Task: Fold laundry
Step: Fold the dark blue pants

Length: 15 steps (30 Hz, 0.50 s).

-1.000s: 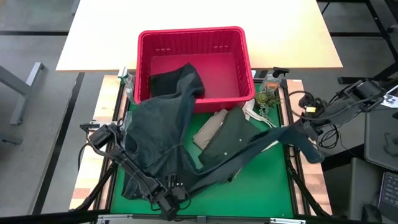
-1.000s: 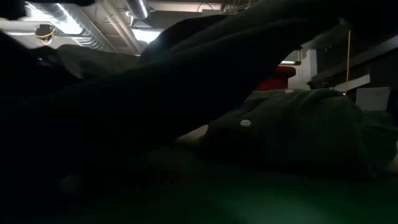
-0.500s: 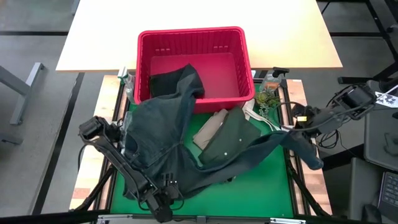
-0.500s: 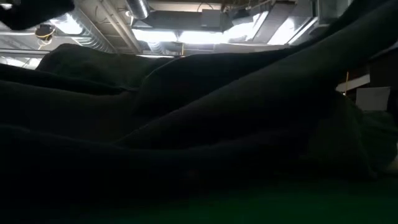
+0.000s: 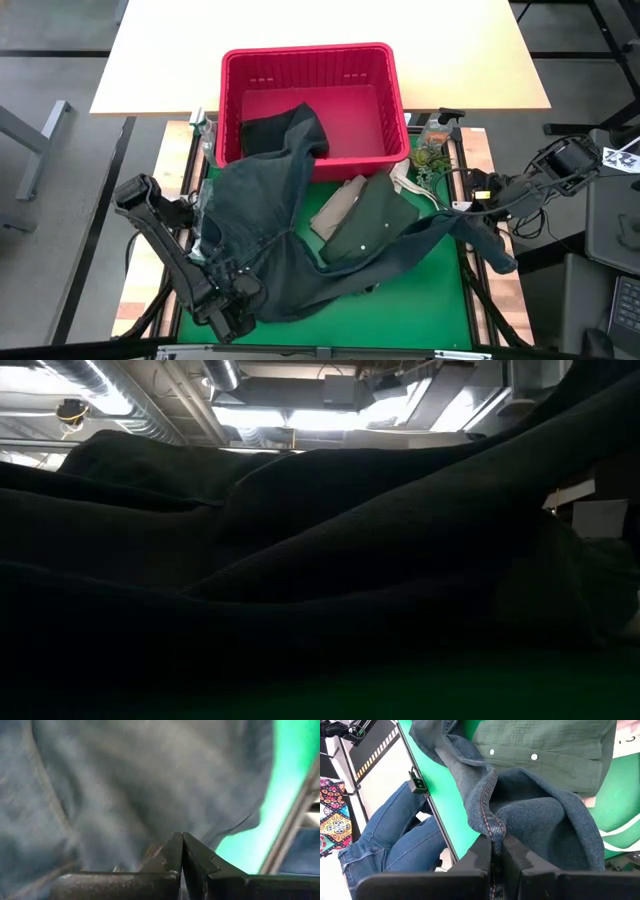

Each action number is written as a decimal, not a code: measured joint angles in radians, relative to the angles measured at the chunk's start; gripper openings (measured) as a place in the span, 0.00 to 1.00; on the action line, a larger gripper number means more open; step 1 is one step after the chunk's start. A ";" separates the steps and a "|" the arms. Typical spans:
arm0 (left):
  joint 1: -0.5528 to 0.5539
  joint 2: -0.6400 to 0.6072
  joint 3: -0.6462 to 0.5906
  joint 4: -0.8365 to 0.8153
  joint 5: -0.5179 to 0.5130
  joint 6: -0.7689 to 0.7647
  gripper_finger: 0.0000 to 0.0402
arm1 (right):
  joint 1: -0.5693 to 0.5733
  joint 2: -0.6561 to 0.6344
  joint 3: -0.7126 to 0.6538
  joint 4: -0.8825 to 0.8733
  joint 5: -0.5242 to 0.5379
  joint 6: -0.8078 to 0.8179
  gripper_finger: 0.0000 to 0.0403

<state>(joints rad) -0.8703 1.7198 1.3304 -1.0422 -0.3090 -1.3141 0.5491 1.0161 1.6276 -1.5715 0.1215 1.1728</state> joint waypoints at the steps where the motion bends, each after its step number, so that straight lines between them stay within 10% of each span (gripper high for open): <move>1: -0.008 0.002 0.000 -0.024 0.008 -0.032 0.01 | 0.000 0.000 0.000 0.000 0.000 -0.002 0.04; 15: -0.039 0.004 -0.013 -0.364 -0.047 -0.449 0.01 | 0.000 0.001 0.000 0.000 0.000 -0.024 0.04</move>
<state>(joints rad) -0.9092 1.7233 1.3174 -1.4066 -0.3561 -1.7636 0.5491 1.0172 1.6276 -1.5711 0.1219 1.1491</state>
